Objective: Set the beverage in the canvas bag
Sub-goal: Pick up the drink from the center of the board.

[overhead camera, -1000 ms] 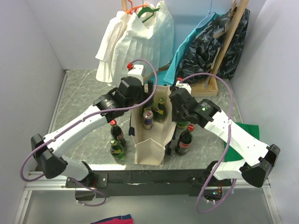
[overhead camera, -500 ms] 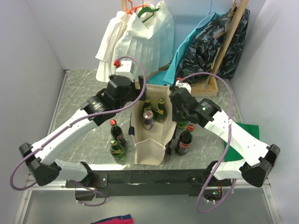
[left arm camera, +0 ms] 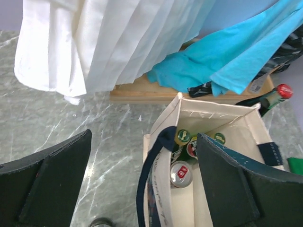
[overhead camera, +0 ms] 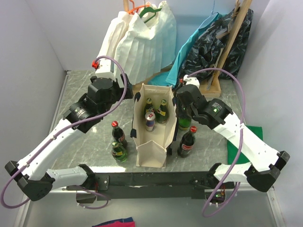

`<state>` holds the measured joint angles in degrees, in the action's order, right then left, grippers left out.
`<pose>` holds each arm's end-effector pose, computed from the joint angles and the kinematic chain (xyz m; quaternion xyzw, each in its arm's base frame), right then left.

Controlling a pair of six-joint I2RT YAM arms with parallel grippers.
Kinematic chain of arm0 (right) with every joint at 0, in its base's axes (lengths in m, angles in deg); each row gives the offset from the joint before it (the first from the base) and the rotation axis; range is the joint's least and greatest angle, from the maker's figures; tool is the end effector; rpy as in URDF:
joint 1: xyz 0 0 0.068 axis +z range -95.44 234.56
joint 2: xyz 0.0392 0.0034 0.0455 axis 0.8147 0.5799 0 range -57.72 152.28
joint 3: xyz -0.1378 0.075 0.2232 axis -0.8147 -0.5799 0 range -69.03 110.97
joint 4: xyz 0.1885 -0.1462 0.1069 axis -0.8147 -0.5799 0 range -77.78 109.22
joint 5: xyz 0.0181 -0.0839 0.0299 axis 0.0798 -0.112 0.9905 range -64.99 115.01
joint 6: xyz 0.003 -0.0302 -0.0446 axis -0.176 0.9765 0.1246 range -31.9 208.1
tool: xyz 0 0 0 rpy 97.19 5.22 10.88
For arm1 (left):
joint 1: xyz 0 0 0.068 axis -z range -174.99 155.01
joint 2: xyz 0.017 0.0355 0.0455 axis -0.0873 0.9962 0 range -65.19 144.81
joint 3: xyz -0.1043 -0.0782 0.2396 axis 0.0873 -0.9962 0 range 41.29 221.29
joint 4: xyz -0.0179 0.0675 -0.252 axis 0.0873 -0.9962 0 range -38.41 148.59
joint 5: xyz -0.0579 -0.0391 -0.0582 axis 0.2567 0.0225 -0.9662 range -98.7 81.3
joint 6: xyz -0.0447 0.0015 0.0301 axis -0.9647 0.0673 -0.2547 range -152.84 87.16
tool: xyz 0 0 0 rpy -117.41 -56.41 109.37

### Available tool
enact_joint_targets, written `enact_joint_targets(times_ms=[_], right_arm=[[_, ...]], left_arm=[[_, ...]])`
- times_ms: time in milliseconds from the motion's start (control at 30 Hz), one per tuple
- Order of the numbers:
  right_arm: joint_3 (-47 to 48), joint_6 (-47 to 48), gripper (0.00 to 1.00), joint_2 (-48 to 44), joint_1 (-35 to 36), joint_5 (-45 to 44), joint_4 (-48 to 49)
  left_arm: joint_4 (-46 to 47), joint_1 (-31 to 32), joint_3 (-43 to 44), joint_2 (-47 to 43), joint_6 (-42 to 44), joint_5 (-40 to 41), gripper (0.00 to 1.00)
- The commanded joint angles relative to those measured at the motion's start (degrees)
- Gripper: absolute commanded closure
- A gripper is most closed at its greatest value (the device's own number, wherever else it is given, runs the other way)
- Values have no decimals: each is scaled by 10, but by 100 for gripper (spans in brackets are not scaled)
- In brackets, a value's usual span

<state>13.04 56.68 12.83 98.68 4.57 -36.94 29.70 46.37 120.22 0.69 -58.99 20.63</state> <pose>0.1783 0.1556 0.3947 -0.0324 0.9100 0.1030 0.4003 0.1904 -0.1444 0.4395 -0.0492 0.7852 -0.1562 0.5972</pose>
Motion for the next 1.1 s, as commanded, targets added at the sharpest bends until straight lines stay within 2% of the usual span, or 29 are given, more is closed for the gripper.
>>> enact_joint_targets(times_ms=[0, 200, 400, 600, 833, 1067], right_arm=[[23, 7, 63, -11, 0, -21, 9], [36, 13, 43, -8, -6, -40, 4], [58, 26, 33, -3, -20, -42, 11], [99, 45, 29, 24, -35, -43, 25], [146, 70, 26, 62, -115, 49, 50], [185, 98, 25, 97, -152, 59, 40]], left_arm=[[-6, -8, -13, -20, 5, -2, 4], [-14, -16, -19, -22, 9, -15, 4], [-21, -20, -19, -12, 16, -36, 4], [-26, -22, -9, 4, 22, -51, 4], [-19, -34, -1, 6, 16, -59, 4], [-25, -45, 15, 18, 15, -78, 4]])
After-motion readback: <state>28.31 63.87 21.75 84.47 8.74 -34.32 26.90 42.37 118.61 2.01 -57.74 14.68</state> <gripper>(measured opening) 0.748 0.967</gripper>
